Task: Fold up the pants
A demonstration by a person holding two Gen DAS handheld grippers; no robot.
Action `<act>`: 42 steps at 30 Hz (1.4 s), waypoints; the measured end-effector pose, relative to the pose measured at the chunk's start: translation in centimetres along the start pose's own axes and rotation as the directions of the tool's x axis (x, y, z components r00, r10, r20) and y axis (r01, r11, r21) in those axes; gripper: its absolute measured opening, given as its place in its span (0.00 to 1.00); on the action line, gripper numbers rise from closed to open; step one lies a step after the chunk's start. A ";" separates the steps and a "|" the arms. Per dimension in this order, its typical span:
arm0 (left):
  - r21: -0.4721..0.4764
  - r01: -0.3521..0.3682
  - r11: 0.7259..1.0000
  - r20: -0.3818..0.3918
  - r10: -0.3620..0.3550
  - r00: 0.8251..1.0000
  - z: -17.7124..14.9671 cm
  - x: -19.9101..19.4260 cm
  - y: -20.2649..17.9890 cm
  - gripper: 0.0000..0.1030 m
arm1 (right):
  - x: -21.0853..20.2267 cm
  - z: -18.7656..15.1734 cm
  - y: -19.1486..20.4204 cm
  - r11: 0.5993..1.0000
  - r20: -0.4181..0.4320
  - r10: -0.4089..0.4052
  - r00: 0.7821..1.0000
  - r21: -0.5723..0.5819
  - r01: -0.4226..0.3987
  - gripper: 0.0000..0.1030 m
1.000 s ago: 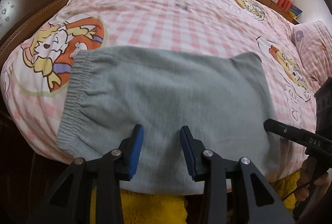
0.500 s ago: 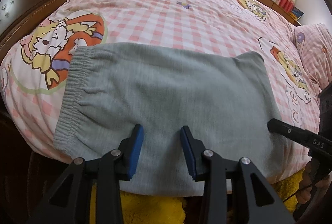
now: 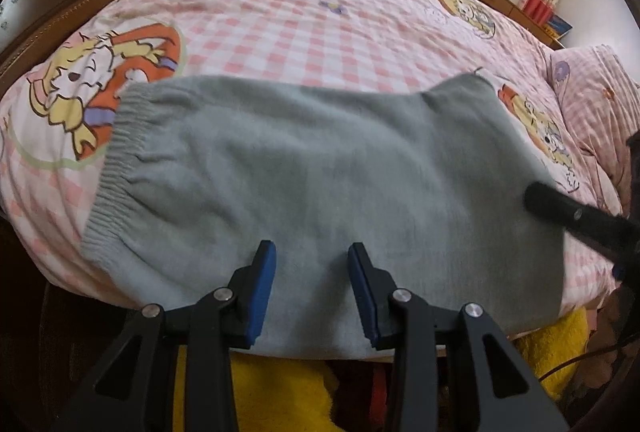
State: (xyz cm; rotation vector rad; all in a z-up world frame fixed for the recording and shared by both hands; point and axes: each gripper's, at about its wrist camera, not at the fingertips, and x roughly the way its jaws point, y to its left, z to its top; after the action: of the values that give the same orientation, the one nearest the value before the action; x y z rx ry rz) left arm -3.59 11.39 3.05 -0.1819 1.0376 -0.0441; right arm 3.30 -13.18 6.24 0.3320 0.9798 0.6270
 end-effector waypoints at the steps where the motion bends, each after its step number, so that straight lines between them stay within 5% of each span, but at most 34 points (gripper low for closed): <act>1: 0.005 -0.003 1.000 0.000 0.003 1.000 -0.1 0.1 -0.1 0.38 | -0.1 0.3 0.6 1.000 0.000 0.000 1.000 -0.020 0.000 0.11; 12: -0.037 0.009 0.999 0.049 -0.007 0.999 0.0 -2.4 1.7 0.39 | 1.1 2.1 7.5 0.974 -0.030 -0.008 1.000 -0.226 0.001 0.11; 25: -0.209 -0.063 0.976 0.133 0.092 0.987 -0.1 -6.8 9.8 0.39 | 5.8 2.4 14.9 0.933 -0.115 0.022 0.993 -0.356 -0.061 0.10; 42: -0.301 -0.074 0.951 0.128 0.117 0.985 -2.1 -7.2 14.5 0.39 | 16.7 0.9 18.4 0.929 -0.310 0.016 0.951 -0.348 -0.129 0.12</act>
State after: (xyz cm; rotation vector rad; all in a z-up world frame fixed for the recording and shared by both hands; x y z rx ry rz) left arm -9.79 26.25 5.68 -0.4007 0.9028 0.2109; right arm 4.53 11.68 5.35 -0.0631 1.1206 0.9318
